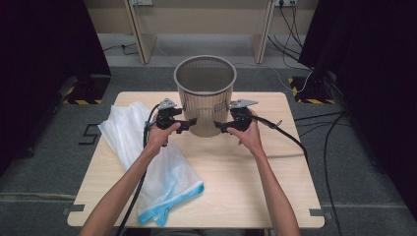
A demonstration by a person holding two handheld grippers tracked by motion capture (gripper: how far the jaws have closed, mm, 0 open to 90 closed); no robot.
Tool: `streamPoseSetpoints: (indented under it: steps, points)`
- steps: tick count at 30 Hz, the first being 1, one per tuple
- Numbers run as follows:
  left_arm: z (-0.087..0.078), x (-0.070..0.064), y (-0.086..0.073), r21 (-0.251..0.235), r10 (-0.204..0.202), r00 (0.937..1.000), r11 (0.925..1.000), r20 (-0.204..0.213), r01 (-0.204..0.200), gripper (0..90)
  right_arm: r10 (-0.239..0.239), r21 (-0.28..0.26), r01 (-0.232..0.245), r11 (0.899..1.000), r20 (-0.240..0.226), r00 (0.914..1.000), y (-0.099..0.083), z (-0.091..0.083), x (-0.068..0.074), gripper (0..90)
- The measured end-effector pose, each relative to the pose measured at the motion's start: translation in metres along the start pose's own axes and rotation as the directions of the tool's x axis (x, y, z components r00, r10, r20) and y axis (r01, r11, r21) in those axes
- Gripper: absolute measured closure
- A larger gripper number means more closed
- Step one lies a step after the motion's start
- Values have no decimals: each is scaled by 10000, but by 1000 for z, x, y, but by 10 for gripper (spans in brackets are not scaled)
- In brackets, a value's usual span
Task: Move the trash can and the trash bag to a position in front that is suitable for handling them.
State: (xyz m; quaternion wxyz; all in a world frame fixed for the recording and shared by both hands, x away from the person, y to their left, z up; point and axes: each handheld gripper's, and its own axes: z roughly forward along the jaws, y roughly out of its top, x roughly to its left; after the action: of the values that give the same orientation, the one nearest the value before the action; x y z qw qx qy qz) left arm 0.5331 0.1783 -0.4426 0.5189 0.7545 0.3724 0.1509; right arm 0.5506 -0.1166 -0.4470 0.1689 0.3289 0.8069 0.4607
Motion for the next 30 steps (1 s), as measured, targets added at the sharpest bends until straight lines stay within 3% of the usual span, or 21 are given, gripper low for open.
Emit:
streamPoseSetpoints:
  steps: [1,4,10,13,15,17,20,23,25,27,30]
  points:
    - [-3,0,0,40,21,10000,10000,17,-21,152,111,31,-111,9999,62,9999,0,-3,2,168]
    - [-23,2,-2,371,383,9990,9986,-209,-375,151,203,201,-207,9996,207,9996,-5,-15,13,154]
    - [-73,15,-15,997,755,9956,9926,-558,-697,149,234,256,-215,9994,-725,9971,-28,-43,52,160]
    - [-91,21,-25,1198,1030,9901,9886,-950,-913,149,-461,616,510,9968,-780,9959,-39,-50,78,157]
    - [-99,26,-35,1375,1179,9867,9852,-1116,-1021,149,-634,626,703,9956,-1058,9924,-45,-52,94,157]
    - [-103,31,-45,1493,1122,9884,9841,-1025,-963,149,-569,589,653,9961,-1347,9893,-51,-53,109,157]
    - [-106,40,-55,1617,1026,9881,9833,-1147,-833,149,-821,808,959,9921,-1594,9838,-61,-50,128,159]
    - [-105,51,-62,1713,805,9882,9835,-1303,-575,149,-406,891,624,9941,-2279,9728,-72,-43,140,187]
    - [-103,57,-66,1711,527,9890,9848,-1383,-286,149,-581,1023,817,9914,-2149,9749,-78,-37,143,206]
    - [-99,58,-67,1603,103,9926,9870,-1212,93,149,-565,1036,803,9914,-2151,9750,-82,-30,145,228]
    - [-91,52,-66,1817,679,9902,9823,-1221,-449,154,-357,924,601,9939,-2459,9686,-82,-26,147,247]
